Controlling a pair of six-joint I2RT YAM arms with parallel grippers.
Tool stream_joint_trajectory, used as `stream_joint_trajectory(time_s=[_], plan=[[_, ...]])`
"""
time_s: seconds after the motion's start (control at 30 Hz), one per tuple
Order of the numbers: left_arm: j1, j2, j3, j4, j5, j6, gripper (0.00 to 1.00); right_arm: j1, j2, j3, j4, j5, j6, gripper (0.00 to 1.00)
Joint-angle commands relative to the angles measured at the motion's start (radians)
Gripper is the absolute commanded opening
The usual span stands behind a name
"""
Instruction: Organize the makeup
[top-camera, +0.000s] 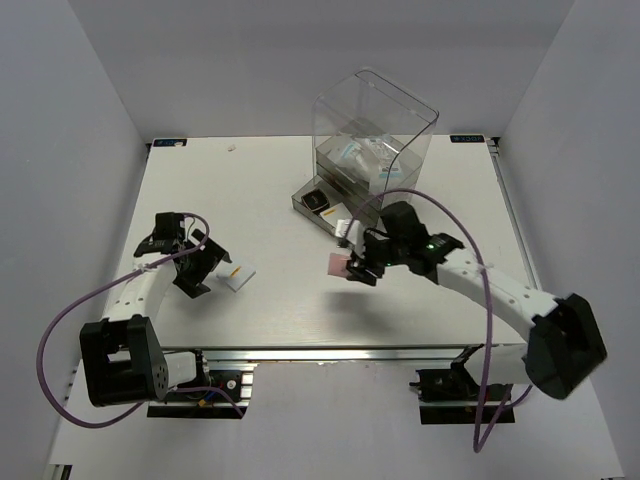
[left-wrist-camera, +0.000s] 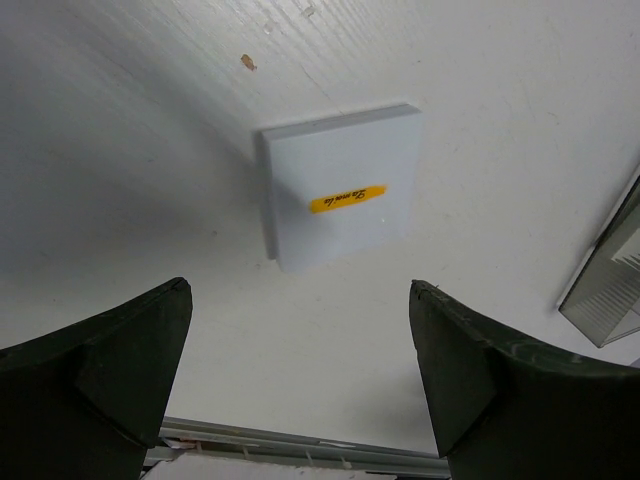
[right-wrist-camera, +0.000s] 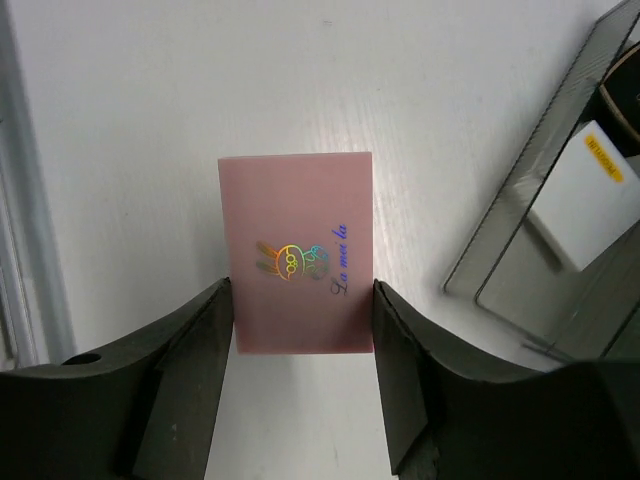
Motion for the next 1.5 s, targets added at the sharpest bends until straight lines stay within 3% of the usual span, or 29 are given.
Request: stream_joint_trajectory(time_s=[0.0,0.1,0.2,0.43,0.6,0.77,0.8,0.87,0.93,1.2,1.33,1.47], plan=[[0.000,-0.042,-0.012,0.003,-0.019,-0.005,0.98,0.071,0.144,0.203,0.132,0.207,0.132,0.00],[0.001,-0.051,-0.031,0.011,-0.017,-0.011,0.98,0.105,0.314,0.396,0.120,0.391,0.240,0.00],[0.000,-0.065,-0.047,0.016,-0.016,-0.017,0.98,0.103,0.420,0.487,0.160,0.534,0.272,0.00],[0.000,-0.082,-0.077,0.032,-0.012,-0.024,0.98,0.105,0.540,0.506,0.234,0.727,0.211,0.00],[0.001,-0.076,-0.081,0.040,-0.014,-0.030,0.98,0.105,0.557,0.471,0.276,0.787,0.193,0.23],[0.000,-0.068,-0.072,0.034,-0.012,-0.025,0.98,0.103,0.589,0.466,0.289,0.826,0.179,0.36],[0.000,-0.066,-0.072,0.034,-0.014,-0.025,0.98,0.103,0.592,0.465,0.292,0.827,0.174,0.51],[0.000,-0.065,-0.072,0.036,-0.012,-0.027,0.98,0.103,0.600,0.465,0.283,0.814,0.163,0.61],[0.001,-0.062,-0.077,0.037,-0.006,-0.030,0.98,0.103,0.603,0.460,0.275,0.806,0.162,0.79],[-0.022,-0.025,-0.058,0.023,-0.028,-0.043,0.98,0.102,0.589,0.492,0.156,0.706,0.174,0.88],[-0.078,0.044,-0.012,-0.007,-0.097,-0.068,0.98,0.086,0.437,0.444,0.108,0.396,0.108,0.90],[-0.152,0.125,0.066,-0.035,-0.132,-0.097,0.98,0.080,0.290,0.333,0.186,0.316,0.108,0.89]])
